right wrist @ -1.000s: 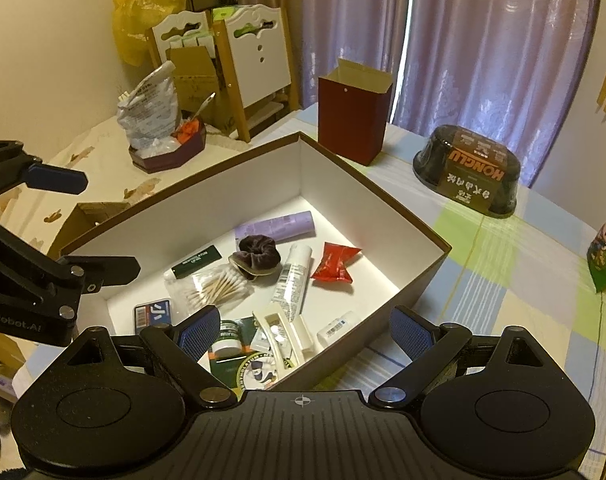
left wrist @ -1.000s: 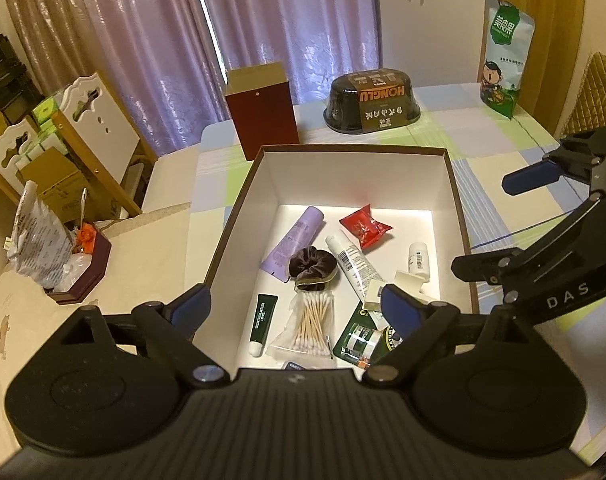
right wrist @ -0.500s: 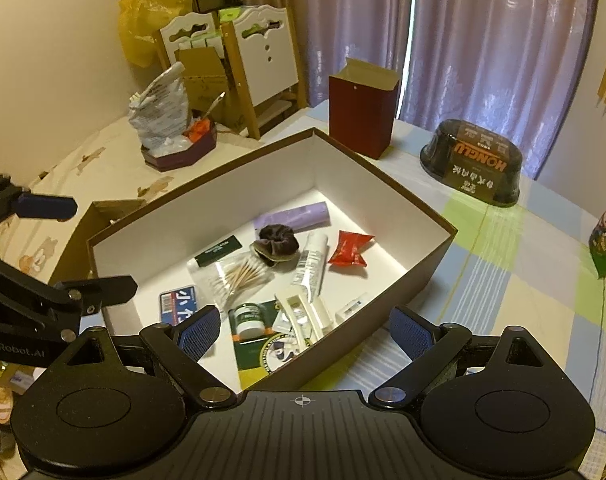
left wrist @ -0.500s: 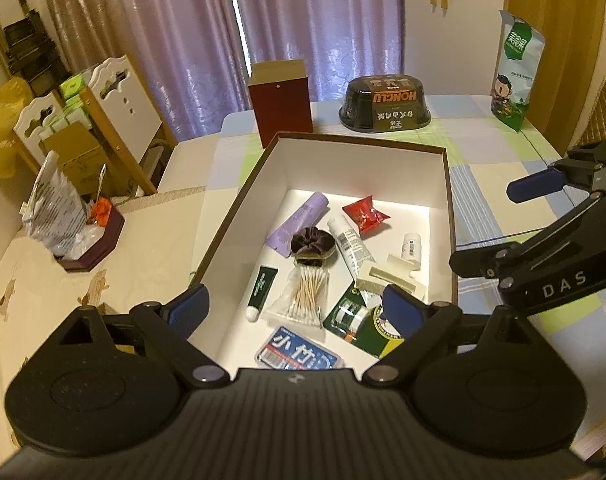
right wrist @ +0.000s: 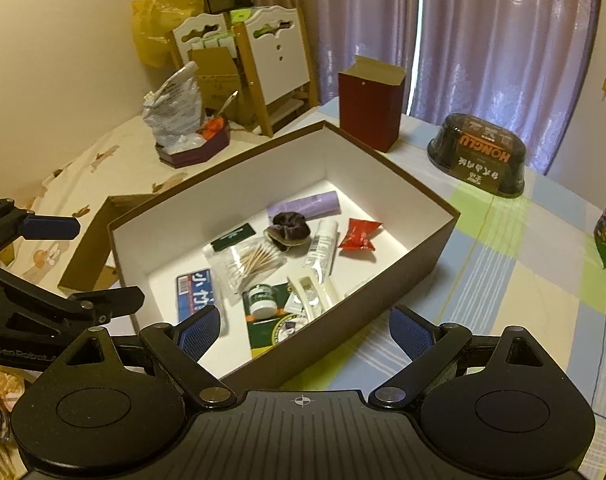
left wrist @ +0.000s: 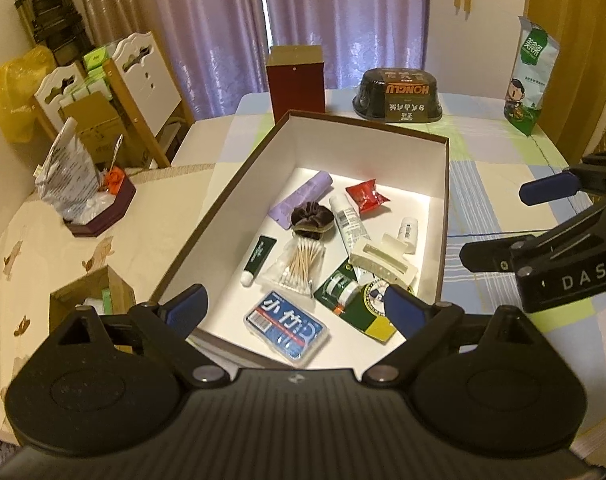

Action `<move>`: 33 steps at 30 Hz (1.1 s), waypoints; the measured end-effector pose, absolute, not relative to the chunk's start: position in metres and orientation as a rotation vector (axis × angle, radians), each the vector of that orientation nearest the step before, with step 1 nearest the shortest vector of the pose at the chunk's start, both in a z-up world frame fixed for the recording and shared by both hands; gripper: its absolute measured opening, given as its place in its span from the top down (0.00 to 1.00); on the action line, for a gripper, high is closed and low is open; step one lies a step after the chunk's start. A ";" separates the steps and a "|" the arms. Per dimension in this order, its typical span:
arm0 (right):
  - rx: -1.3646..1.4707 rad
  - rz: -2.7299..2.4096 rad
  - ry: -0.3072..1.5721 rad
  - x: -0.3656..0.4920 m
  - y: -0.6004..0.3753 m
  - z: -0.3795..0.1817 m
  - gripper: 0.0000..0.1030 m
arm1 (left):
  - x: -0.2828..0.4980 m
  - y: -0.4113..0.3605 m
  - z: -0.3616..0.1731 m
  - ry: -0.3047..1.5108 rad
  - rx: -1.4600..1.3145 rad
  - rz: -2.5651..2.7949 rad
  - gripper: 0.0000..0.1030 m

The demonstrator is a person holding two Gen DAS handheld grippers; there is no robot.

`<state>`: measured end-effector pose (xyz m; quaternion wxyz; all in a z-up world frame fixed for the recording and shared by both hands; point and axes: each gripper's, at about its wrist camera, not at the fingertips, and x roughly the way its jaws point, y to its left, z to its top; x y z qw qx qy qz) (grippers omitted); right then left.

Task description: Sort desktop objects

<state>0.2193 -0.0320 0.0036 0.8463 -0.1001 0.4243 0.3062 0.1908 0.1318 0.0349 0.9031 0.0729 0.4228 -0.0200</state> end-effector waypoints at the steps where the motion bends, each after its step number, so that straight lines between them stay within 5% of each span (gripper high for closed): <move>1: -0.212 0.650 0.896 0.218 -0.033 0.003 0.09 | 0.189 0.131 0.034 0.878 0.148 -0.034 0.08; 33: -0.205 0.727 0.934 0.191 -0.070 -0.022 0.09 | 0.141 0.097 0.023 0.911 0.115 0.103 0.07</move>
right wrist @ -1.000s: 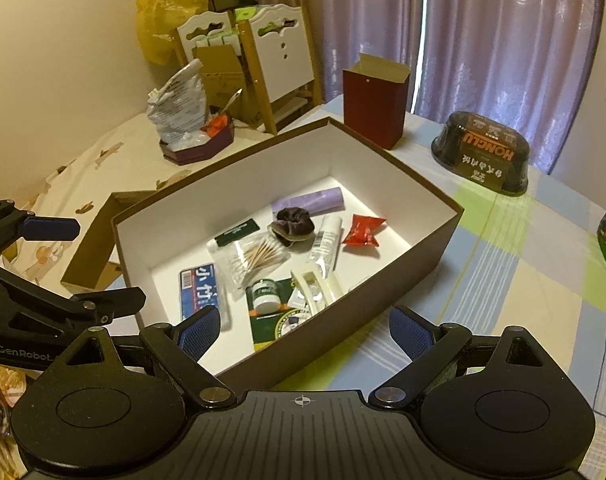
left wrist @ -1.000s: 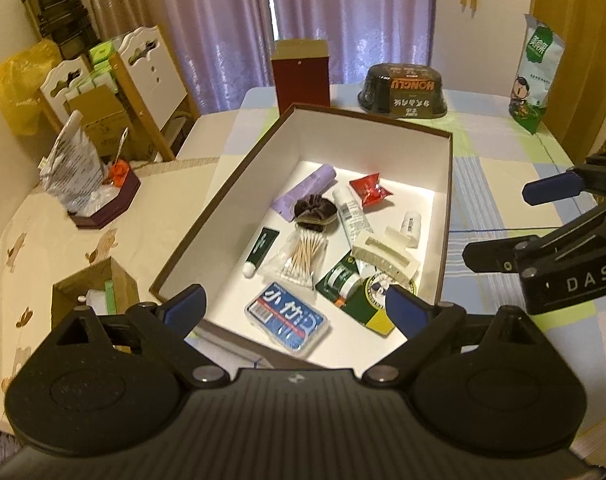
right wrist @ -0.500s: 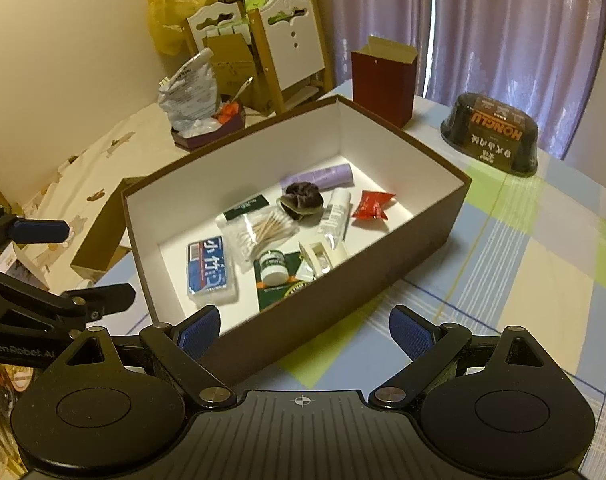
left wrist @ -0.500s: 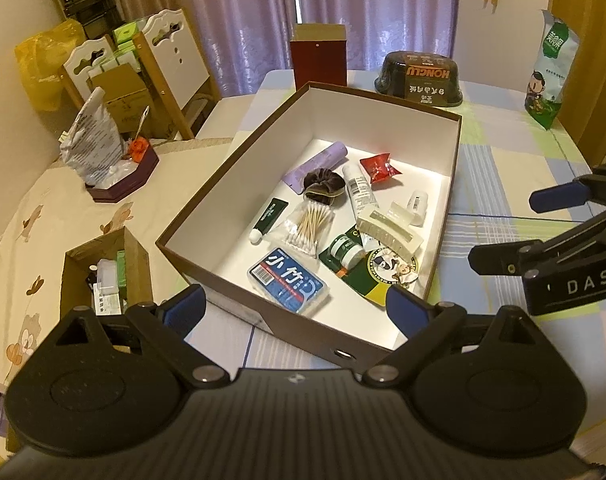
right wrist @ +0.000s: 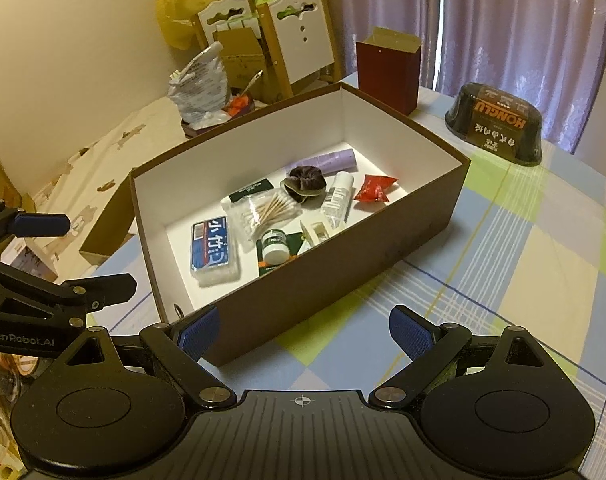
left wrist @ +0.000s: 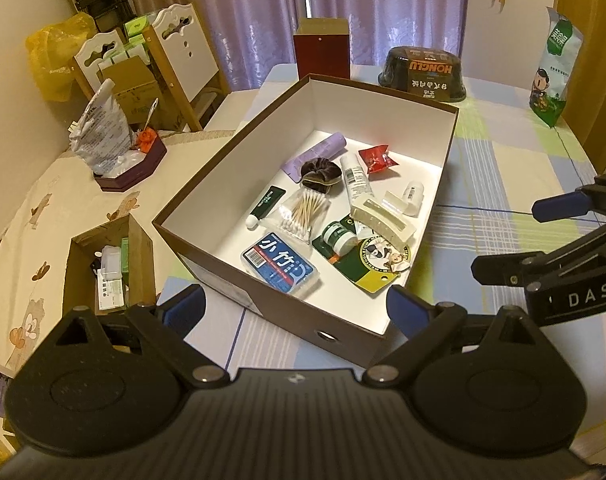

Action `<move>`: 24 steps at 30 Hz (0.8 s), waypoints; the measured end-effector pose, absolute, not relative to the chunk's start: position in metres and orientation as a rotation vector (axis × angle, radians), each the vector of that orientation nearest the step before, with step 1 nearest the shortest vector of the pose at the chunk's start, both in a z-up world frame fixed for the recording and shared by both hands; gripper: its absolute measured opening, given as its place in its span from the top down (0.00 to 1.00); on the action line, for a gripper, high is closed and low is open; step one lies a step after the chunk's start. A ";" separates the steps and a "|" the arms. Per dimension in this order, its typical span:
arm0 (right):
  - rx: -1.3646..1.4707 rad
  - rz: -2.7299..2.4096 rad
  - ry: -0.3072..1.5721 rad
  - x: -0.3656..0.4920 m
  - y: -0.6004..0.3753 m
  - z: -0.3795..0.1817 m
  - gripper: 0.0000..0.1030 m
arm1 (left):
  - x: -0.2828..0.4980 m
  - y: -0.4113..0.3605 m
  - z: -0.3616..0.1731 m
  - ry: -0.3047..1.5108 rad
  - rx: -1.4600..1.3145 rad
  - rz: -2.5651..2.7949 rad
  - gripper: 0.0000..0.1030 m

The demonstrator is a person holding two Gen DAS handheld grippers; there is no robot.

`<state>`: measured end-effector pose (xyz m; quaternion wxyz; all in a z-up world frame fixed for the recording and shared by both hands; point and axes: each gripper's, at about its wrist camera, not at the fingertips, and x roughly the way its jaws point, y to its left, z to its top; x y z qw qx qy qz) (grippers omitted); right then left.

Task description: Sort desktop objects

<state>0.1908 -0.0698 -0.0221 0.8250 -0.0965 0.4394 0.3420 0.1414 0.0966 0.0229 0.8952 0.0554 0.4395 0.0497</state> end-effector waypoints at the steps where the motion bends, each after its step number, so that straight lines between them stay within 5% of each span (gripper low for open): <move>1: -0.205 0.730 0.933 0.190 -0.071 -0.022 0.09 | 0.140 0.095 0.023 0.909 0.116 0.105 0.07; 24: -0.258 0.815 0.921 0.183 -0.100 -0.025 0.09 | 0.124 0.059 0.011 0.931 0.070 0.182 0.07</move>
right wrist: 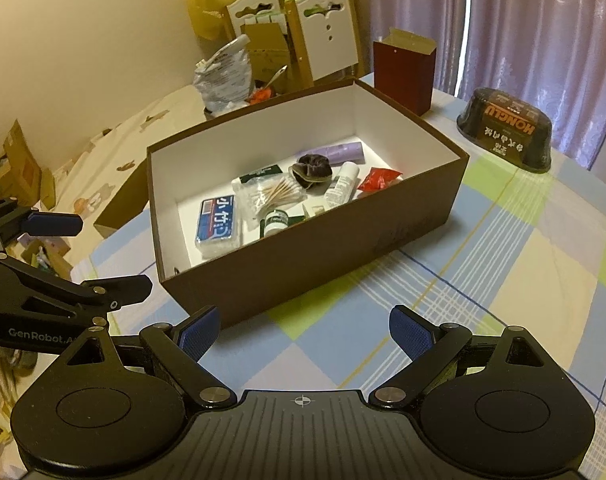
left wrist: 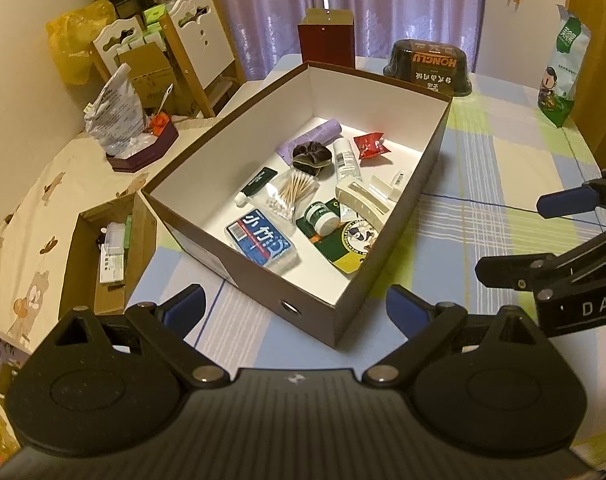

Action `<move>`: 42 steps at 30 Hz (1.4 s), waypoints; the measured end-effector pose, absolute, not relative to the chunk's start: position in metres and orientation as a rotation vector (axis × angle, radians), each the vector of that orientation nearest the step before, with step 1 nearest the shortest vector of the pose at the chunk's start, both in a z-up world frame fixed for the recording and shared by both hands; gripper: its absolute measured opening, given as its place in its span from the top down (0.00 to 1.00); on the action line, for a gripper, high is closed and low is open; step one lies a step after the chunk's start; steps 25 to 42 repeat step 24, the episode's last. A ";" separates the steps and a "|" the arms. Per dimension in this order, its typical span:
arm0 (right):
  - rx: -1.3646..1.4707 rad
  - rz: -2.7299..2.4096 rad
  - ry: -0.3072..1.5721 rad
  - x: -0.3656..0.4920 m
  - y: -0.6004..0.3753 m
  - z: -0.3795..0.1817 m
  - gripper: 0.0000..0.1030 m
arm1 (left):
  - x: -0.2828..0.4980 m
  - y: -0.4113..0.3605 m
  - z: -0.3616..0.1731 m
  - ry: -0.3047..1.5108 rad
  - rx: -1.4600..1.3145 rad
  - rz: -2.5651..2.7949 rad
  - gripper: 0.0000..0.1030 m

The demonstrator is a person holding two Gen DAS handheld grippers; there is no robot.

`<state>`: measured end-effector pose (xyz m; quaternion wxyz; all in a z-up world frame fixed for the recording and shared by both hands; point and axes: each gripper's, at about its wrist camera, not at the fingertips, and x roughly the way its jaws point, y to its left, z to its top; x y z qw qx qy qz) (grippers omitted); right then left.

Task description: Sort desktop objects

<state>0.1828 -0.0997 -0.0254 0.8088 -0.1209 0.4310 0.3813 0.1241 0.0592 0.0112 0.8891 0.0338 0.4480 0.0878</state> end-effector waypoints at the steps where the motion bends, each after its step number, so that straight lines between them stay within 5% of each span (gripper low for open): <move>1: -0.260 0.820 0.922 0.182 -0.100 -0.026 0.09 | 0.123 0.058 0.011 0.932 0.068 0.187 0.07; 42: -0.278 0.898 0.901 0.175 -0.106 -0.023 0.09 | 0.101 0.049 0.022 0.913 0.046 0.291 0.07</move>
